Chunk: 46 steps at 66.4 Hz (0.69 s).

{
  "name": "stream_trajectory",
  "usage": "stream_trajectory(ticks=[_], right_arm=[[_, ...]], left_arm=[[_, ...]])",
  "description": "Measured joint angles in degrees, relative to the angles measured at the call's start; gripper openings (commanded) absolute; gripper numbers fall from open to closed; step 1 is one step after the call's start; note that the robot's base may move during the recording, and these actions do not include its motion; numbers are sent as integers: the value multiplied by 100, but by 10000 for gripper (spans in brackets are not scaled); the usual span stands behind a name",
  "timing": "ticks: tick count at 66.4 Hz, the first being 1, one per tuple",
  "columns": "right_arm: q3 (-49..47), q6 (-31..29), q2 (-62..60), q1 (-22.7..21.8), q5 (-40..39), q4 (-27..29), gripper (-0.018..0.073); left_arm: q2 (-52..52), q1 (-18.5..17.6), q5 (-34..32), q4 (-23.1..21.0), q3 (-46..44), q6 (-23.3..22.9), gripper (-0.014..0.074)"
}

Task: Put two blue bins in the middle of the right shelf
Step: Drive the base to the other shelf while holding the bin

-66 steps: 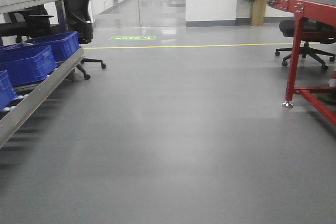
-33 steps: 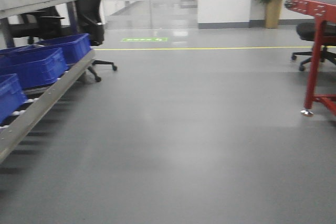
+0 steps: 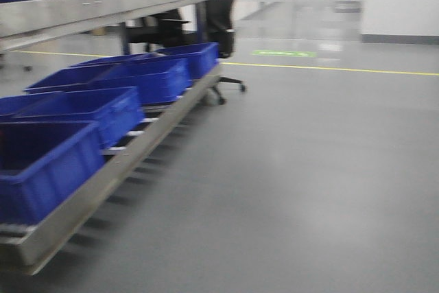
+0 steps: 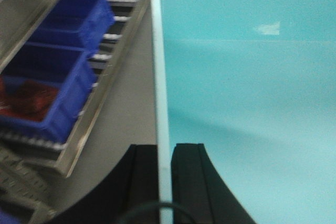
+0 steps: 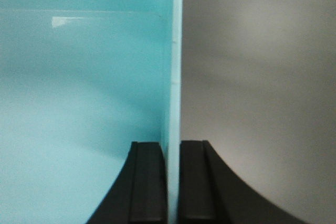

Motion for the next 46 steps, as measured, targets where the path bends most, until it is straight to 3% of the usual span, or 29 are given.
stream_trajectory(ticks=[46], right_arm=[[0,0,0,0,-24,0,-153]], left_arm=[[0,0,0,24,0,0,-111]])
